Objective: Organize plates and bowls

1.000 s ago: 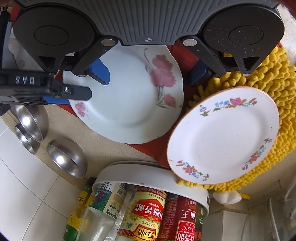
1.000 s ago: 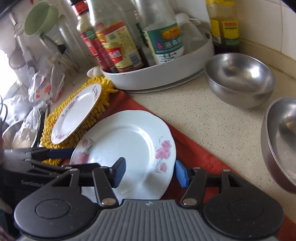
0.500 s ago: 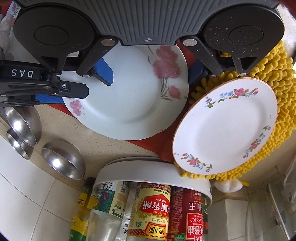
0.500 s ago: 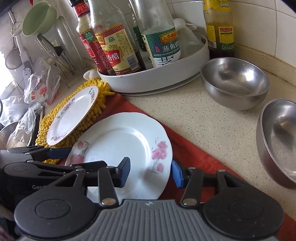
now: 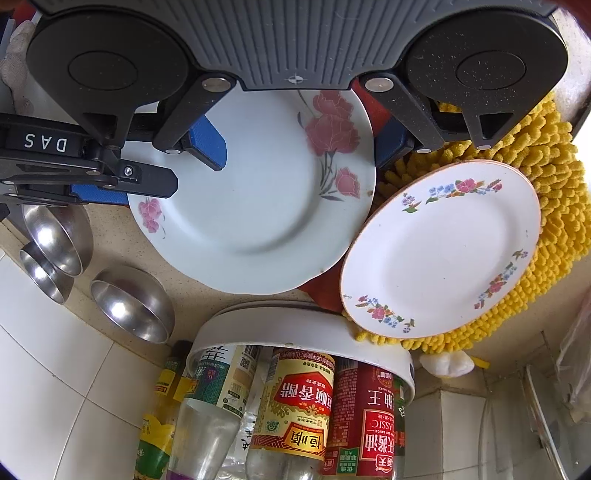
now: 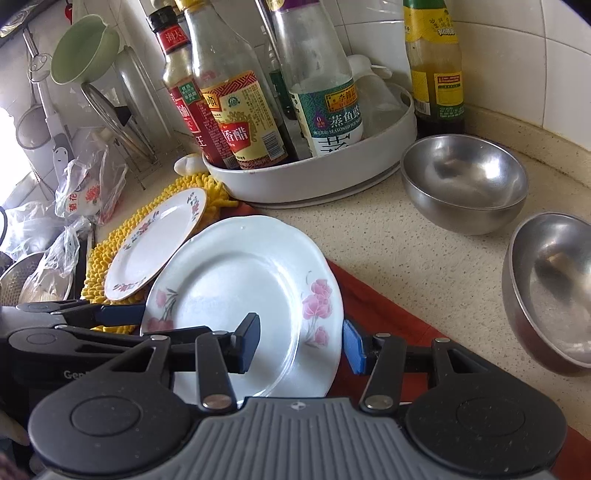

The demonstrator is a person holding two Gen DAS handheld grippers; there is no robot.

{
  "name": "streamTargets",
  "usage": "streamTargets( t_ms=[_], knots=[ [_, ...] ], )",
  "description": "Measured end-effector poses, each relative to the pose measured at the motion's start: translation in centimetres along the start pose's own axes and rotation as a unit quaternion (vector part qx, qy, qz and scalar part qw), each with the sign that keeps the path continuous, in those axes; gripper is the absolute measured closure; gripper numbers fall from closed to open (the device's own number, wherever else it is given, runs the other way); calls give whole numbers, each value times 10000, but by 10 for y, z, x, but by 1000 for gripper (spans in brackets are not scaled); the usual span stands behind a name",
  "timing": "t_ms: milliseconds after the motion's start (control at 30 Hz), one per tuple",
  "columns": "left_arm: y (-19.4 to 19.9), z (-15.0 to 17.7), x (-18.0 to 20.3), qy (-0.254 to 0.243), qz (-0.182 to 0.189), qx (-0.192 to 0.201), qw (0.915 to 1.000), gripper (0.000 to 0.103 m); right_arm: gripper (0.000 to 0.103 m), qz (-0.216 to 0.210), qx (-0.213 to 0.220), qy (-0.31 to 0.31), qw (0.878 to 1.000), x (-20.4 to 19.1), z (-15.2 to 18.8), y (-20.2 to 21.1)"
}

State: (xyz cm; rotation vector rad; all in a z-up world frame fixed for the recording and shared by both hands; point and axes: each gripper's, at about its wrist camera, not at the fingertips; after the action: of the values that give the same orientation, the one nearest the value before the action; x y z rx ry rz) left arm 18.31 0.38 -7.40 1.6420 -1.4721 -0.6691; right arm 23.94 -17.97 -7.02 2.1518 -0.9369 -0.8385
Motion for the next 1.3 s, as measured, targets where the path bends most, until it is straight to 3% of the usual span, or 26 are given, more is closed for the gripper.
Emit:
streamTargets(
  t_ms=[667,1000,1300],
  knots=[
    [25,-5,16,-265,50,370,9990,14,56,29,382,-354,9986,-1,6,35],
    [33,-1,49,-756,403,370,9956,14,56,370,503,-752,9952,15,29,72],
    [24,16,87,-1413,862,114,9861,14,56,800,472,-1412,9856,33,72,109]
  ],
)
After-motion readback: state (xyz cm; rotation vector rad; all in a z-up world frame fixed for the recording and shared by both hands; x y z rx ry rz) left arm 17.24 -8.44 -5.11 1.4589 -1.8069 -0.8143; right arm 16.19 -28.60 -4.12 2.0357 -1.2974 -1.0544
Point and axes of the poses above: each gripper's, at about its wrist camera, not at the fingertips, and y roughly against the way its jaws point, x to its right, z to its underside, and after that the axes turned 4 degrees about -x, right-handed
